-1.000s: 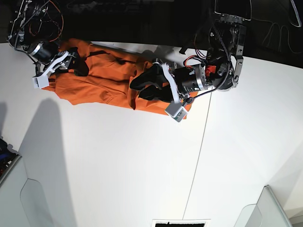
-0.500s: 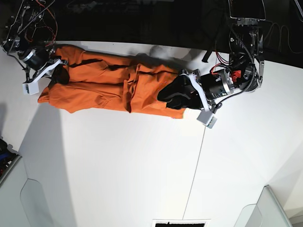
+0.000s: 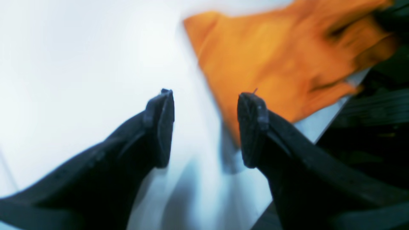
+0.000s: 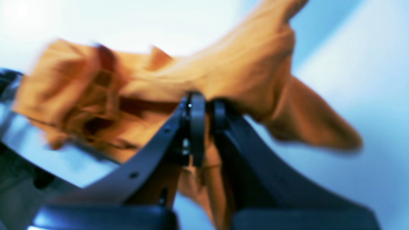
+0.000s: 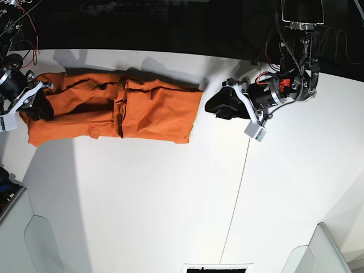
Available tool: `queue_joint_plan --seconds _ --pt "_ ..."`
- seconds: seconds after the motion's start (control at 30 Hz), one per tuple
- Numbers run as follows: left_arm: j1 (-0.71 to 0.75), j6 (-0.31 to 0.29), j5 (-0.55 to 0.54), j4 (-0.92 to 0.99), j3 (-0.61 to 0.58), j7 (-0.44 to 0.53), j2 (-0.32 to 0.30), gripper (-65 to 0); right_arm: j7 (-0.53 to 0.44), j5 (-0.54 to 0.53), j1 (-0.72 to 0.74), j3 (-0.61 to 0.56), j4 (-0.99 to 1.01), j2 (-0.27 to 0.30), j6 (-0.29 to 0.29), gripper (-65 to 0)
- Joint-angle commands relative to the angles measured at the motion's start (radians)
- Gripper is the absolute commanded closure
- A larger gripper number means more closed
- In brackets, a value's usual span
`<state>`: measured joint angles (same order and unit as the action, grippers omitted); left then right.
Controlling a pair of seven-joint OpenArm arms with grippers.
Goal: Layout the t-shirt on the table in an organized manner, then fold the t-shirt properly
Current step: 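Grasp the other shirt end with the right gripper and fold it onto the stack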
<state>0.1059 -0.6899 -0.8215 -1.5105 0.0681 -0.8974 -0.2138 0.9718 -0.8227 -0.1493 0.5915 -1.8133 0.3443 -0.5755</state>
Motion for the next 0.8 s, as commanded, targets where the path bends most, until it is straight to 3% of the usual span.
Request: queue_joint_plan --seconds 0.0,0.1,0.2,0.37,0.47,0.5,0.6,0.63,0.77 --pt "-0.011 -0.008 -0.011 0.023 -0.010 0.035 0.005 -34.0 -0.013 -0.053 0.013 -0.002 -0.051 0.003 -0.002 0.0" --pt "-0.014 -0.008 0.005 0.122 -0.034 0.090 0.024 -34.0 -0.006 -0.055 0.032 -0.054 -0.150 -0.053 -0.007 0.0" --pt "-0.013 -0.008 0.021 0.174 -0.036 0.092 0.050 -34.0 -0.008 -0.014 0.058 -0.184 -0.182 -0.122 -0.007 0.0" --pt "-0.018 -0.008 0.011 0.192 -0.036 0.093 0.056 -34.0 -0.053 0.220 0.084 -0.469 -0.129 -0.245 -0.004 0.0" --pt "-0.032 -0.008 0.011 0.191 -0.036 0.093 0.056 -34.0 -0.053 0.304 0.094 -0.599 -0.071 -0.264 0.016 0.0" --pt "-0.036 -0.008 0.011 0.192 -0.036 0.092 0.056 -34.0 -0.054 0.309 0.093 -0.631 -0.060 -0.264 0.029 -4.5" --pt "-0.046 -0.008 0.011 0.191 -0.036 0.085 0.056 -34.0 -0.055 0.330 0.093 -0.688 -0.057 -0.264 0.033 -28.7" --pt "-0.047 -0.008 0.011 0.191 -0.036 0.085 0.055 -34.0 -0.062 0.329 0.093 -0.696 -0.064 -0.264 0.033 -32.3" --pt "-0.048 -0.008 -0.009 0.191 -0.036 0.066 0.050 -34.0 -0.085 0.298 0.094 -0.705 -0.126 -0.264 0.023 -32.9"
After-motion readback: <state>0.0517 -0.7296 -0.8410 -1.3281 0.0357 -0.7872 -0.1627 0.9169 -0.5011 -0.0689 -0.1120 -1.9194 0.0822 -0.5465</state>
